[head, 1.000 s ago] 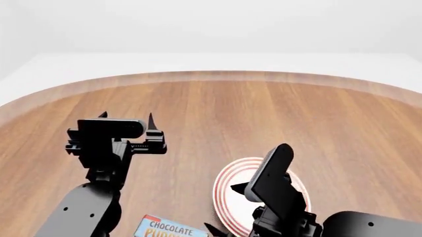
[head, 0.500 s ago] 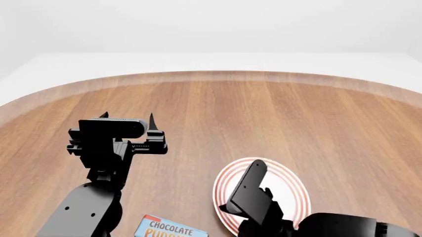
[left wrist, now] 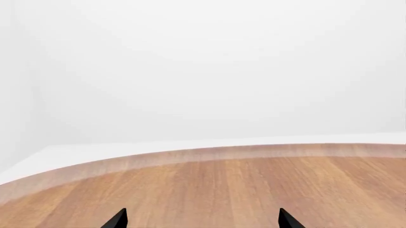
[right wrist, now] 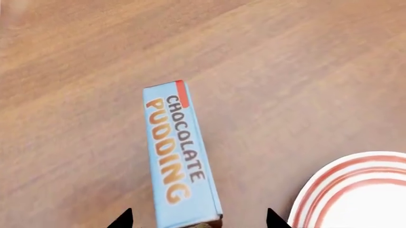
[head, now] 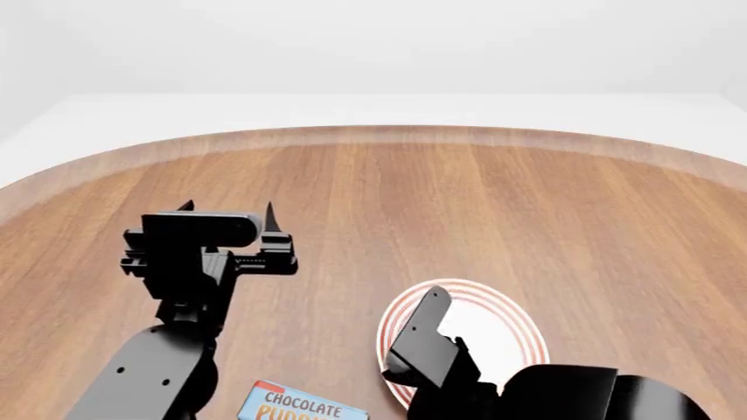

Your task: Put the chocolate pudding to the right of the plate.

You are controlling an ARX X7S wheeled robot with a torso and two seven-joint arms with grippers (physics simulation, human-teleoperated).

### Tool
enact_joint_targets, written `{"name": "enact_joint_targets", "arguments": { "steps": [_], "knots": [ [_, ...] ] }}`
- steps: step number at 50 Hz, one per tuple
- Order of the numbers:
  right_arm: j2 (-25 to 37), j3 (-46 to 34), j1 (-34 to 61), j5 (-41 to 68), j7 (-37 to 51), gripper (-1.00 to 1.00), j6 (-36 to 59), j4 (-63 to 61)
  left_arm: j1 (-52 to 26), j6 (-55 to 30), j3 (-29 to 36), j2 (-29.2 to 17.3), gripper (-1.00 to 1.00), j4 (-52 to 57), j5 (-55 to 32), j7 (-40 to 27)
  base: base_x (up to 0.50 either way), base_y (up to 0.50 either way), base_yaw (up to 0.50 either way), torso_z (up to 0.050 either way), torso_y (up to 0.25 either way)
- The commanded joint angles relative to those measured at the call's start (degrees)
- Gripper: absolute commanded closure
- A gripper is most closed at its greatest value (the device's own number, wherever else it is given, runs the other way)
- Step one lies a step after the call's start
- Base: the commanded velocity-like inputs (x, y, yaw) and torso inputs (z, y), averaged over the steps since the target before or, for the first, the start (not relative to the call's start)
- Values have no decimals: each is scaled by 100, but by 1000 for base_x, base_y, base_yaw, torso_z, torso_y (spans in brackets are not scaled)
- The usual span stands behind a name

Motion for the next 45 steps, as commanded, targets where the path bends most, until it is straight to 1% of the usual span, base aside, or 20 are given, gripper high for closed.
{"name": "enact_joint_targets", "arguments": {
  "steps": [1, 13, 22, 45],
  "knots": [
    [-113, -440, 111, -308, -250, -100, -211, 476, 9, 27, 49, -8, -100, -16, -16, -18, 0, 0, 0, 0, 0],
    [-311, -734, 299, -518, -463, -100, -358, 1014, 27, 45, 57, -29, -100, 2, -52, -42, 0, 0, 0, 0, 0],
    [-549, -1214, 474, -805, -775, -100, -550, 1576, 8, 33, 72, -43, -100, 14, -71, -67, 0, 0, 0, 0, 0],
    [-645, -1707, 461, -934, -1033, -100, -634, 1878, 16, 108, 147, -61, -100, -55, -108, -90, 0, 0, 0, 0, 0]
  ]
}}
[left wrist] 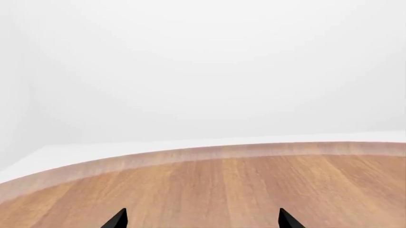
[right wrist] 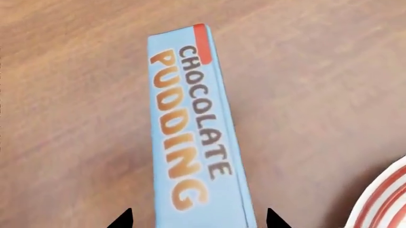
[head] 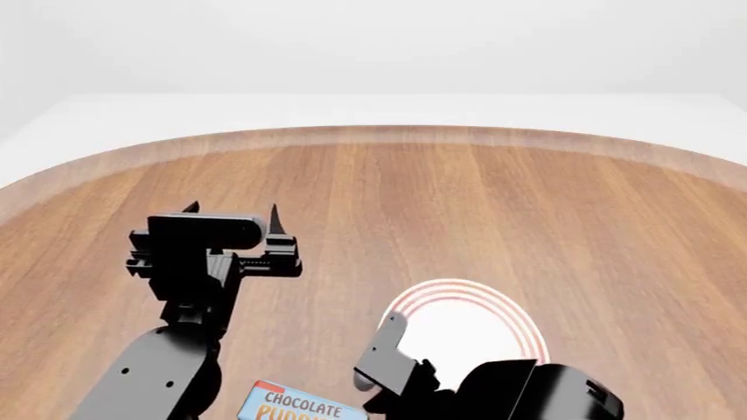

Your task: Put the chocolate pudding to the right of the plate.

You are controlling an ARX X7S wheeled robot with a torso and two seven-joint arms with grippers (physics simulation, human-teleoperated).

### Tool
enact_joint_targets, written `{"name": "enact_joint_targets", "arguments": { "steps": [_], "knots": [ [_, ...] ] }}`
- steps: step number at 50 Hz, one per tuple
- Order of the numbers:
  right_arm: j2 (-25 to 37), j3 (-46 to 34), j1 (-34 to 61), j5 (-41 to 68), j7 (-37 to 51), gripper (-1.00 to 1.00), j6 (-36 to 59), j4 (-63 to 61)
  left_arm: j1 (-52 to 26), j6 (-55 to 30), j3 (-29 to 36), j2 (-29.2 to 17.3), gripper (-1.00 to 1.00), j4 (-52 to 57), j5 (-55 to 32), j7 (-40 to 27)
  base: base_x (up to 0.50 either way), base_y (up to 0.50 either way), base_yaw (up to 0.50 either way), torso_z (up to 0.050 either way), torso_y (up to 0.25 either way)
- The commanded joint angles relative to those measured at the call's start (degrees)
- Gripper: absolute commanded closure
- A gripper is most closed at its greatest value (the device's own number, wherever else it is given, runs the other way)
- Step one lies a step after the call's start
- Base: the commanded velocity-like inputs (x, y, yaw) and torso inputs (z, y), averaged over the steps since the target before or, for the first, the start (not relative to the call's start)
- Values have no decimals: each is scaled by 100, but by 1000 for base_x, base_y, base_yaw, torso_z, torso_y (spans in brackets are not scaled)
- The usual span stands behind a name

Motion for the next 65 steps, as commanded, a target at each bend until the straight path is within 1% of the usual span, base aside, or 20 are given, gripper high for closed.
{"name": "enact_joint_targets", "arguments": {
  "steps": [1, 9, 10, 29, 39, 51, 55, 57, 58, 60, 63, 65],
  "knots": [
    [-69, -252, 5, -113, -129, -100, -89, 241, 8, 28, 17, -17, -100, -14, -27, -16, 0, 0, 0, 0, 0],
    [-91, -334, -15, -177, -184, -100, -199, 396, 37, 55, 31, -30, -100, -27, -32, -38, 0, 0, 0, 0, 0],
    [-97, -326, -26, -190, -165, 100, -224, 408, 34, 53, 26, -31, -100, -27, -37, -42, 0, 0, 0, 0, 0],
    [-60, -194, -10, -128, -24, 100, -255, 266, 40, 102, 47, -57, -100, -69, -68, -78, 0, 0, 0, 0, 0],
    [187, 676, 97, 490, 562, 100, 211, -707, 28, 115, 35, -78, -100, -66, -93, -103, 0, 0, 0, 0, 0],
    [306, 1115, 152, 798, 876, 100, 470, -879, 0, 113, 35, -98, -100, -74, -120, -125, 0, 0, 0, 0, 0],
    [309, 1657, 253, 1135, 1385, 100, 966, -839, 10, 134, 23, -113, -100, -84, -129, -129, 0, 0, 0, 0, 0],
    [344, 1750, 290, 1170, 1446, 100, 1010, -820, 11, 141, 26, -114, -100, -90, -131, -132, 0, 0, 0, 0, 0],
    [416, 2074, 339, 1319, 1627, 100, 1158, -801, 17, 144, 24, -116, -100, -78, -139, -132, 0, 0, 0, 0, 0],
    [478, 2333, 346, 1461, 1782, 100, 1264, -848, 16, 145, 16, -119, -100, -81, -146, -139, 0, 0, 0, 0, 0],
    [641, 2934, 352, 1663, 2170, 100, 1435, -811, 13, 142, 22, -127, -100, -79, -148, -149, 0, 0, 0, 0, 0],
    [644, 2934, 354, 1681, 2184, 100, 1436, -812, 13, 143, 23, -129, -100, -79, -150, -151, 0, 0, 0, 0, 0]
  ]
}}
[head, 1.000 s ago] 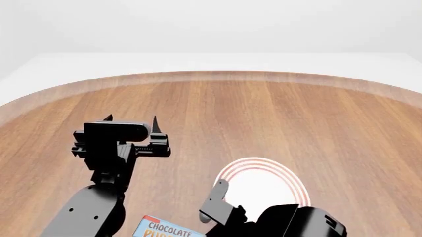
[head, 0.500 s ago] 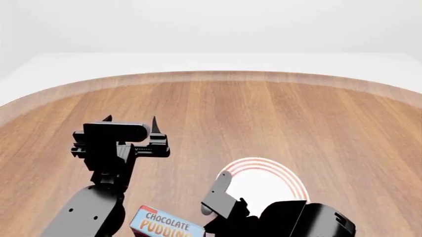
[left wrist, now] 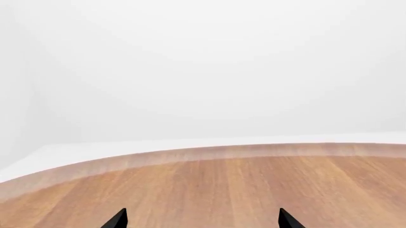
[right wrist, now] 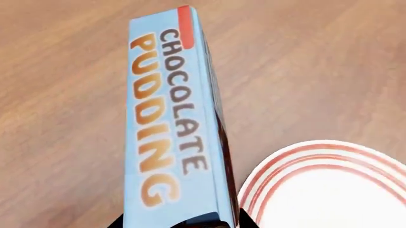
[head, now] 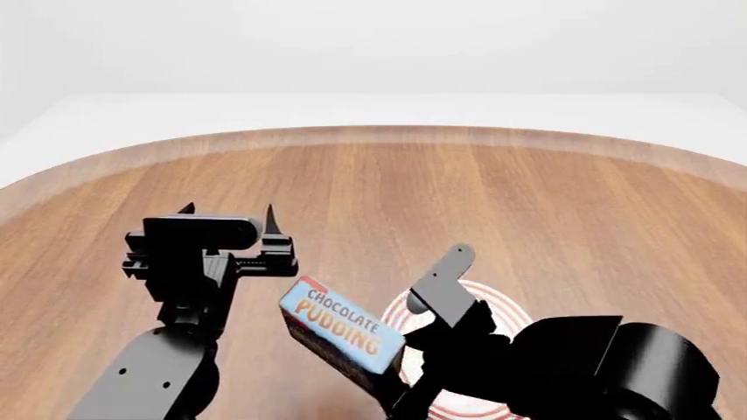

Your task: Put the chocolate pudding to the right of the plate.

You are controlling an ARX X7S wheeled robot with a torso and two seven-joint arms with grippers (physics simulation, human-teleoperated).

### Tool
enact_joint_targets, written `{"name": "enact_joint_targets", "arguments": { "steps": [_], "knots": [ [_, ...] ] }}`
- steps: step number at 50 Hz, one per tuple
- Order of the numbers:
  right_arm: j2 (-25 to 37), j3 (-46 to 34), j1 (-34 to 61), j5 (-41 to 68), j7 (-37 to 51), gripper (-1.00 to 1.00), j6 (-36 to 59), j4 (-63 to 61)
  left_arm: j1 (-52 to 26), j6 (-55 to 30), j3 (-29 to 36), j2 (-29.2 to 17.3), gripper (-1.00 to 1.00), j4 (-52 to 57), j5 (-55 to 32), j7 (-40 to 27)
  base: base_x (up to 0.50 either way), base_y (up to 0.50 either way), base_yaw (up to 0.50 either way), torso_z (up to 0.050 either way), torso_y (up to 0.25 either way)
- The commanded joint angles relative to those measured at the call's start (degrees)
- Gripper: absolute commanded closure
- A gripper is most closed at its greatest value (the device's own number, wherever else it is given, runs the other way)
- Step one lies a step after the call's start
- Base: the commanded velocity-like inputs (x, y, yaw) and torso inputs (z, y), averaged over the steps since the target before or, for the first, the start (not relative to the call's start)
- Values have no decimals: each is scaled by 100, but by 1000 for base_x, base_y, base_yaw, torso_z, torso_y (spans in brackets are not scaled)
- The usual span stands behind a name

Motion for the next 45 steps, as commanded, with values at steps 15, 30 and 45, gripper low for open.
{"name": "enact_joint_targets", "arguments": {
  "steps": [15, 30, 45],
  "knots": [
    [920, 2710, -65, 844, 1606, 100, 561, 335, 11, 43, -4, -47, -100, -16, -57, -42, 0, 0, 0, 0, 0],
    [1453, 3351, -573, 410, 1524, 100, -128, 1388, 15, 76, 17, -65, -100, -39, -88, -69, 0, 0, 0, 0, 0],
    [1956, 4095, -1829, 170, 1021, 100, -908, 2068, 39, 90, -1, -101, -100, -21, -132, -109, 0, 0, 0, 0, 0]
  ]
}}
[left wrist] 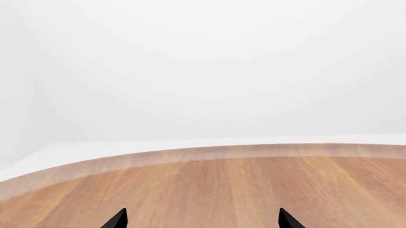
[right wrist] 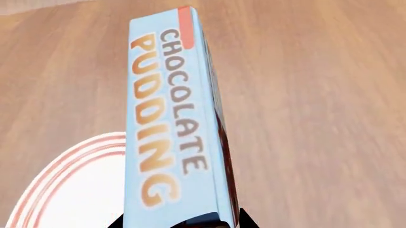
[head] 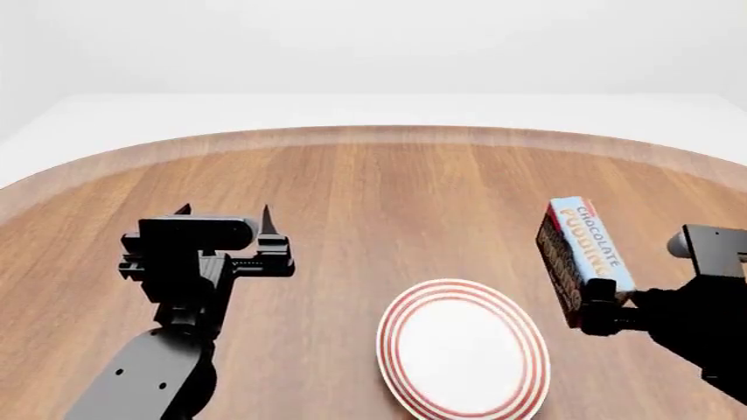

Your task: Put the chocolate pudding to the right of the plate.

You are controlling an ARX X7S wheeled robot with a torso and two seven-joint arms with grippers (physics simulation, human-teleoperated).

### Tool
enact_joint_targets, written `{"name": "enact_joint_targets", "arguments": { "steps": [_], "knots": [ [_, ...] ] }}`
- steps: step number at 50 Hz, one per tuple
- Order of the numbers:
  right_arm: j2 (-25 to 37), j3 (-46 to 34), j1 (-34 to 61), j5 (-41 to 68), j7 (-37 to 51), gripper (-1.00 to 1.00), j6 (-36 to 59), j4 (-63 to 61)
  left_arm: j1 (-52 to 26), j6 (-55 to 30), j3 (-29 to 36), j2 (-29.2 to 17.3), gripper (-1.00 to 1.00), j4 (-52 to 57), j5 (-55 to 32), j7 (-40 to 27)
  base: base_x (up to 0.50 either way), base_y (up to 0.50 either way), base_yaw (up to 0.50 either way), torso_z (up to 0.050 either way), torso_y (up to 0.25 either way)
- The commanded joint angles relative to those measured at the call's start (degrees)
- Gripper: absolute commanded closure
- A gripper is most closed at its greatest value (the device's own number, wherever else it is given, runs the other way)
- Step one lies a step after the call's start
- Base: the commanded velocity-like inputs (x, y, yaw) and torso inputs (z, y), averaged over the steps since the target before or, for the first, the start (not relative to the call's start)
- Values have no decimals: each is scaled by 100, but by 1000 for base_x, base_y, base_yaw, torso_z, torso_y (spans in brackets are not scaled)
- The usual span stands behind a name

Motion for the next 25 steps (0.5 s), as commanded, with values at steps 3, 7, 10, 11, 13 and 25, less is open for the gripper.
{"name": "enact_joint_targets", "arguments": {
  "steps": [3, 7, 10, 11, 13, 25],
  "knots": [
    [464, 518, -766, -217, -409, 100, -501, 583, 6, -1, 5, -20, -100, 15, -38, -35, 0, 0, 0, 0, 0],
    [532, 505, -860, -364, -503, 100, -654, 817, -13, -1, 23, -25, -100, 4, -42, -36, 0, 0, 0, 0, 0],
    [543, 463, -881, -463, -591, 100, -785, 956, -6, 8, 33, -29, -100, 1, -44, -41, 0, 0, 1, 0, 0],
    [536, 467, -870, -471, -602, 100, -809, 991, -2, 11, 32, -30, -100, 1, -46, -44, 0, 0, 0, 0, 0],
    [516, 400, -827, -559, -621, 100, -884, 1106, 1, 13, 33, -35, -100, -2, -49, -49, 0, 0, 0, 0, 0],
    [332, 36, -545, -891, -768, 100, -1166, 1688, 12, 19, 43, -60, -100, 24, -75, -75, 0, 0, 0, 0, 0]
  ]
}}
